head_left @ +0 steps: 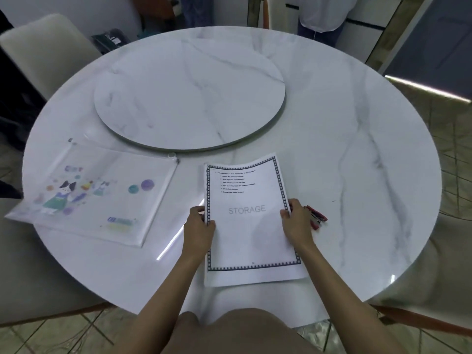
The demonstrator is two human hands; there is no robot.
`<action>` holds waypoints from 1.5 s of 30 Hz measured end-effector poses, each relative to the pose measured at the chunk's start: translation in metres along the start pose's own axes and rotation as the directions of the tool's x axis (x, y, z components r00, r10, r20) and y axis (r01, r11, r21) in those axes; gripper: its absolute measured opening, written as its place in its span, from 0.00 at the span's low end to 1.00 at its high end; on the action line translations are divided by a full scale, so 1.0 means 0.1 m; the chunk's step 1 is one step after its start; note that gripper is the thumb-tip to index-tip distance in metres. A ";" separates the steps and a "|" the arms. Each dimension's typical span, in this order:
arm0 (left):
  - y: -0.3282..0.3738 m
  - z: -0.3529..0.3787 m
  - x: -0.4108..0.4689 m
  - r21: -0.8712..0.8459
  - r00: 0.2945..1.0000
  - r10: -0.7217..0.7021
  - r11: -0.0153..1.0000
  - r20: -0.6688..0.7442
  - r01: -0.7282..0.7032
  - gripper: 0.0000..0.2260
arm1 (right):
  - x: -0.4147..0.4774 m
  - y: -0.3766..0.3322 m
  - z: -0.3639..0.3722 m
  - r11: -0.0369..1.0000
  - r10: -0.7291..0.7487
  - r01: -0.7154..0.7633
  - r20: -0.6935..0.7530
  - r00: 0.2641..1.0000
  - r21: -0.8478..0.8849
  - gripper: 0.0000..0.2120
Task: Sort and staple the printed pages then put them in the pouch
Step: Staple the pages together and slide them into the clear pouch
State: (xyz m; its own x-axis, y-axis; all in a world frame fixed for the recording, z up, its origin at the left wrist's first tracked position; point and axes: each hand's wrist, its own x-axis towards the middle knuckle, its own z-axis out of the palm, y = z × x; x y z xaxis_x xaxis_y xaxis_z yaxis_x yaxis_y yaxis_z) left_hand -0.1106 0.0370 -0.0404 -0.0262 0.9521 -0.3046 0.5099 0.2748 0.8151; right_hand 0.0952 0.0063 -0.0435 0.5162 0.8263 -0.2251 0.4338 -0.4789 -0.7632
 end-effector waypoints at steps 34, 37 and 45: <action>-1.21 -1.76 0.16 0.169 0.900 -0.118 0.964 -0.420 0.205 0.22 | 0.59 -1.77 1.96 0.639 -0.569 0.747 0.540 0.620 -0.184 0.17; -1.25 -1.86 0.25 0.191 0.904 -0.127 0.956 -0.407 0.221 0.24 | 0.65 -1.88 2.15 0.615 -0.544 0.749 0.556 0.629 -0.246 0.18; -1.30 -2.02 0.40 0.278 0.926 -0.110 0.935 -0.362 0.220 0.26 | 0.66 -1.83 2.32 0.593 -0.478 0.699 0.525 0.704 -0.399 0.14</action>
State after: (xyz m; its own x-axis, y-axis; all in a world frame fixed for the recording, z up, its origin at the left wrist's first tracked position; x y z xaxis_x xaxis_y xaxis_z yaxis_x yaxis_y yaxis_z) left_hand -0.3519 0.0661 -0.0590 -0.3914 0.8996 -0.1937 0.7102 0.4291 0.5581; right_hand -0.1209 0.2174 -0.0591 -0.2312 0.9664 -0.1120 0.9128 0.1756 -0.3687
